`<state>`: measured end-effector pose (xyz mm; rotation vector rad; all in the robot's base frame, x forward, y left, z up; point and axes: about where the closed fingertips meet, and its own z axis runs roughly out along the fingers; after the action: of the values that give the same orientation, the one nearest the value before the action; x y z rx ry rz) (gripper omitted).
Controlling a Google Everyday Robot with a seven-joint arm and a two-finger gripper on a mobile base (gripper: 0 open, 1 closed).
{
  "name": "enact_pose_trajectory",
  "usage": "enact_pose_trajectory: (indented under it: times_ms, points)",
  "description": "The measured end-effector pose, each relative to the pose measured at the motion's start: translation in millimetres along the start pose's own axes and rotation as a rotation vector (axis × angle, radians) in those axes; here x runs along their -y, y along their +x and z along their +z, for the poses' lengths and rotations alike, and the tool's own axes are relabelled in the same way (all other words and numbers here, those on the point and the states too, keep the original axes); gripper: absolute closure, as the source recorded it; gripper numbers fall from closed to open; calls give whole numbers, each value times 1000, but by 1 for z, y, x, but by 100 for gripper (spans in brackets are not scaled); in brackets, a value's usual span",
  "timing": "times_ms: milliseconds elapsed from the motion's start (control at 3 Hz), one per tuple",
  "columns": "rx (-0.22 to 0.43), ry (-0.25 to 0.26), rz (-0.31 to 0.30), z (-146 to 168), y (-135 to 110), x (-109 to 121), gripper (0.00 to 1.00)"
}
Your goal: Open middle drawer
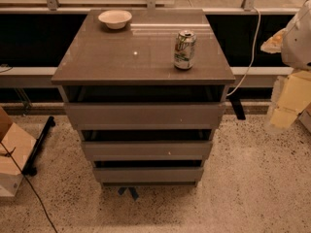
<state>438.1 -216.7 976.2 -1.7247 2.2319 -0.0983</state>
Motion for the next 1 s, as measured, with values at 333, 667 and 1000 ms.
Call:
enact_pose_trajectory:
  times_ms: [333, 667, 1000]
  points:
    - [2, 4, -1, -1, -1, 0, 0]
    - [34, 28, -2, 9, -3, -3, 0]
    - [95, 49, 13, 34, -6, -12, 0]
